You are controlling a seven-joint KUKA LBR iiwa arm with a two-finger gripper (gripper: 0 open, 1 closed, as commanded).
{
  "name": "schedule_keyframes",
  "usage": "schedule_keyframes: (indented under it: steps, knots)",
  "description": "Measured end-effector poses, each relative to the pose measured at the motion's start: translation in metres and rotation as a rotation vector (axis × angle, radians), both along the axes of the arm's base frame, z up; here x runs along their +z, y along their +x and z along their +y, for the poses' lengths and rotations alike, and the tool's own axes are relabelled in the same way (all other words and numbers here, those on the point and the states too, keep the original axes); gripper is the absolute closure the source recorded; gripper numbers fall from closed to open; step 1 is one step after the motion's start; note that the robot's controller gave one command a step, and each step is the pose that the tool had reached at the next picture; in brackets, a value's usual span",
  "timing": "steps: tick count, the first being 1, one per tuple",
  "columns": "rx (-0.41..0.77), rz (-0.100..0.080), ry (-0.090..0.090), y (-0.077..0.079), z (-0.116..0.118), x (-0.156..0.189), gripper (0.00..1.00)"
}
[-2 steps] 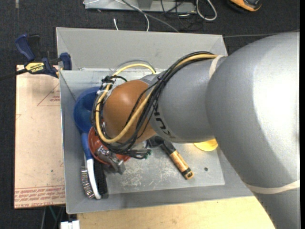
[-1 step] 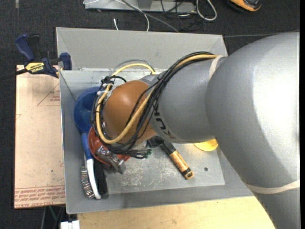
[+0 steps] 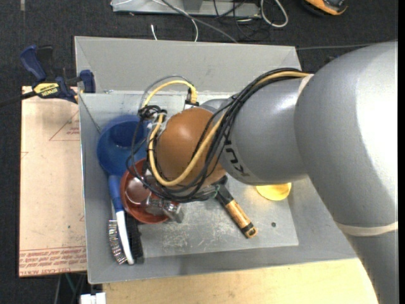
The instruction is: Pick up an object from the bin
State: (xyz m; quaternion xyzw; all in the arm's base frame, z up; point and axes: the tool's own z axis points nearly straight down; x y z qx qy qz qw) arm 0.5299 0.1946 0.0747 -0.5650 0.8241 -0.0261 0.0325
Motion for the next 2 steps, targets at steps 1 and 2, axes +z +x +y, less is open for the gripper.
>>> schedule_keyframes:
  steps: [1, 2]
  knots:
    - [-0.197, 0.007, 0.002, 0.0, 0.022, 0.005, 1.0]
    - [-0.037, -0.014, 0.005, 0.002, 0.012, -0.001, 1.0]
